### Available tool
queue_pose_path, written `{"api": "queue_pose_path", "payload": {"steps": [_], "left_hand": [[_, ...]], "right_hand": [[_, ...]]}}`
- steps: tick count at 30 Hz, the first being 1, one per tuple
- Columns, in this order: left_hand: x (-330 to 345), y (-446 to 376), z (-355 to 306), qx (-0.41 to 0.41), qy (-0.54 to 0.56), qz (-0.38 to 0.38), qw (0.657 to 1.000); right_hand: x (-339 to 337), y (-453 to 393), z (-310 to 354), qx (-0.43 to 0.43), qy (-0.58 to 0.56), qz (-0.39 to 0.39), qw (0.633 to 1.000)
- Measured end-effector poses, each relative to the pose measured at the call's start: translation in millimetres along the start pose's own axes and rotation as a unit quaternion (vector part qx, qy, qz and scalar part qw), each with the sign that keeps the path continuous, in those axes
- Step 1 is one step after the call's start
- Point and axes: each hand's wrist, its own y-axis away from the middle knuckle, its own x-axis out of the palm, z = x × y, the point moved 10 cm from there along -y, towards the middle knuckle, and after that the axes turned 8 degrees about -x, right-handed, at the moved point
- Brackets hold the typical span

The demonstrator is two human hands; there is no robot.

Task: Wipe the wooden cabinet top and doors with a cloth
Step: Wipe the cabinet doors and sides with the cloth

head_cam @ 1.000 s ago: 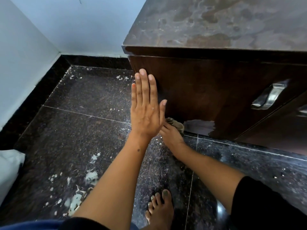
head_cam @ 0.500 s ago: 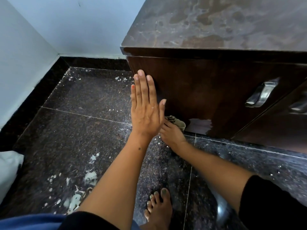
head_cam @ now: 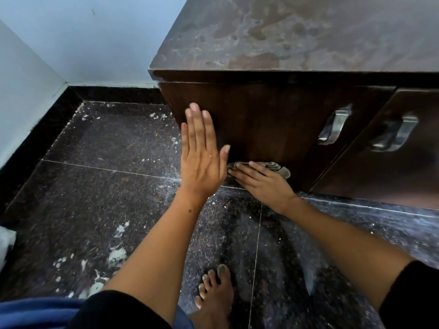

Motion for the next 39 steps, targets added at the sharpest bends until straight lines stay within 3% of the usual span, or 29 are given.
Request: {"api": "queue_pose_path", "payload": {"steps": [3,10,14,18,20,24,27,29,33,36,39], "left_hand": [[7,9,-15,0.063,-0.019,0.021,0.998],[13,15,-44,0.142,-0.026,0.009,0.99],[17,17,-56,0.153,-0.036,-0.006,0.988],[21,16,-55,0.129,-0.045,-0.009,0.991],[23,16,-55,0.114,-0.036,-0.009,0.993],[26,15,-56,0.101,-0.031,-0.012,0.994],[27,15,-56,0.099,-0.022,-0.01,0.995],[25,14,-56,0.098,-0.024,-0.011,0.995],[26,16,-56,0.095,-0.034,-0.002,0.995],[26,15,-56,0.092,-0.038,-0.002,0.995],[26,16,-57,0.093,-0.027,-0.004,0.995]], "right_hand": [[26,21,15,-0.049,-0.039,0.104,0.993],[-9,62,-41,0.142,-0.015,-0.067,0.987],[-18,47,-39,0.126,-0.045,-0.085,0.987],[14,45,-1,0.042,-0.064,0.048,0.996],[22,57,1,0.066,-0.06,0.085,0.992],[5,82,-31,0.212,-0.053,-0.027,0.975],[-5,71,-41,0.221,-0.056,-0.061,0.972],[-1,51,-29,0.161,-0.072,-0.035,0.984],[40,48,21,0.019,-0.106,0.141,0.984],[52,85,18,0.074,-0.105,0.168,0.977],[48,120,3,0.154,-0.095,0.111,0.977]]}}
